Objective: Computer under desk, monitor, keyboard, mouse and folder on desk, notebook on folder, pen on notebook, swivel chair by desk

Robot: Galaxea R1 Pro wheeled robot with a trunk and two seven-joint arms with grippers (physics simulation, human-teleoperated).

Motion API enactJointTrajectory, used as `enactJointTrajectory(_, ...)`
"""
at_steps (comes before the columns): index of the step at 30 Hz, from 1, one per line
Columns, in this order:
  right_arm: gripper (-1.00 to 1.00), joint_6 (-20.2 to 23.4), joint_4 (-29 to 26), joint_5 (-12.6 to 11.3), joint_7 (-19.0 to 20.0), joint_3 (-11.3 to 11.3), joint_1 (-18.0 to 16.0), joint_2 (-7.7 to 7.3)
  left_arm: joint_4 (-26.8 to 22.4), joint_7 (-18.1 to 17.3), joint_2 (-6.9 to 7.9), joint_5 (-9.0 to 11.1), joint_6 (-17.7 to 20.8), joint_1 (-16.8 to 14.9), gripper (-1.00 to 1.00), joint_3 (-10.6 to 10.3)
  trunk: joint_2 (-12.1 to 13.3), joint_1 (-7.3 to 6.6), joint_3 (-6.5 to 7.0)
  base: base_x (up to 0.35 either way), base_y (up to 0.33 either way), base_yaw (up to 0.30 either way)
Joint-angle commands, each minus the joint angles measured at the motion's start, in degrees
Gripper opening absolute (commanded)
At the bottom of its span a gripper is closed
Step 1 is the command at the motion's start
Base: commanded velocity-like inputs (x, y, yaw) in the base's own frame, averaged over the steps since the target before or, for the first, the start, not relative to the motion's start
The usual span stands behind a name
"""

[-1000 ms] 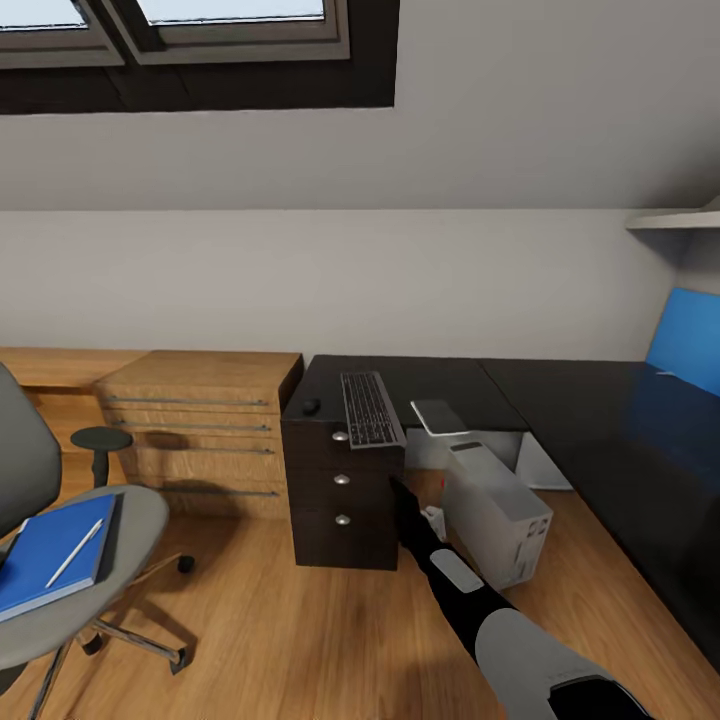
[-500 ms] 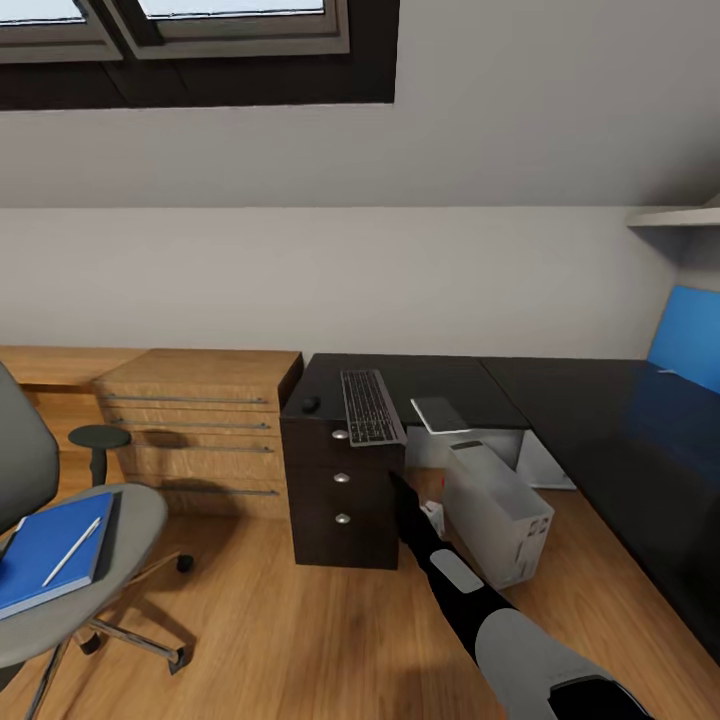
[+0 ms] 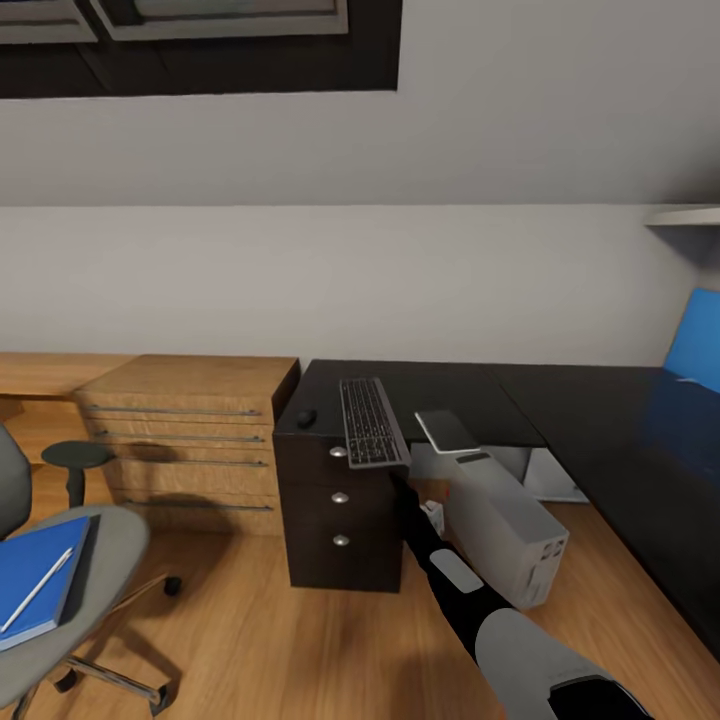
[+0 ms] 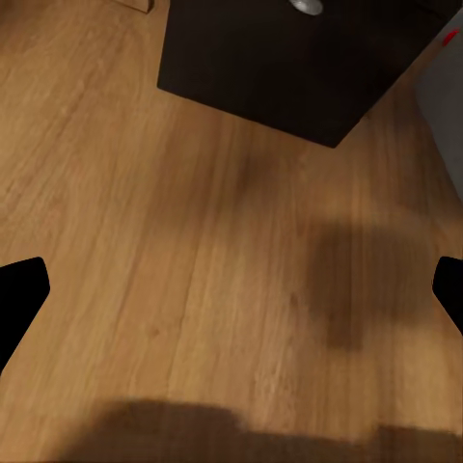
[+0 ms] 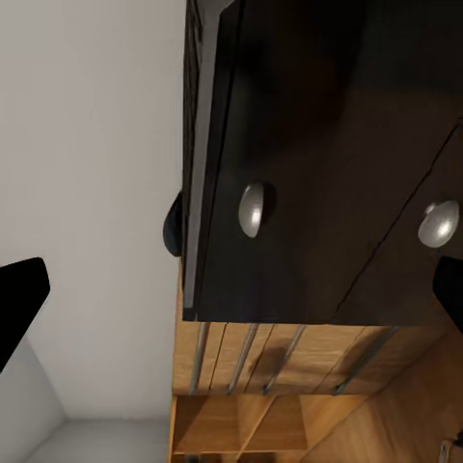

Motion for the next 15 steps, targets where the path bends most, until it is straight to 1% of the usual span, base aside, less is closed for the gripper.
enactJointTrajectory(1,1.0,0.2,0.1,-0.5,0.2,0.1,0.0,0.0,0.0,0.2,0.06,0.6,-0.5,0.0,1.0,-0.2,0.0,0.03,-0.05,0.206,0.0,0.0)
enactJointTrajectory(8,1.0,0.2,0.1,-0.5,0.2,0.1,0.0,0.0,0.6,0.2,0.04,0.6,-0.5,0.0,1.0,-0.2,0.0,0.03,-0.05,0.1,0.0,0.0)
enactJointTrajectory(12,1.0,0.3,0.1,-0.6,0.2,0.1,0.0,0.0,0.8,0.2,0.04,0.6,-0.5,0.0,1.0,-0.2,0.0,0.03,-0.05,0.227,0.0,0.0)
enactJointTrajectory(15,1.0,0.3,0.2,-0.5,0.1,0.1,0.0,0.0,0.8,0.2,0.03,0.6,-0.5,0.0,1.0,-0.2,0.0,0.03,-0.05,0.14,0.0,0.0)
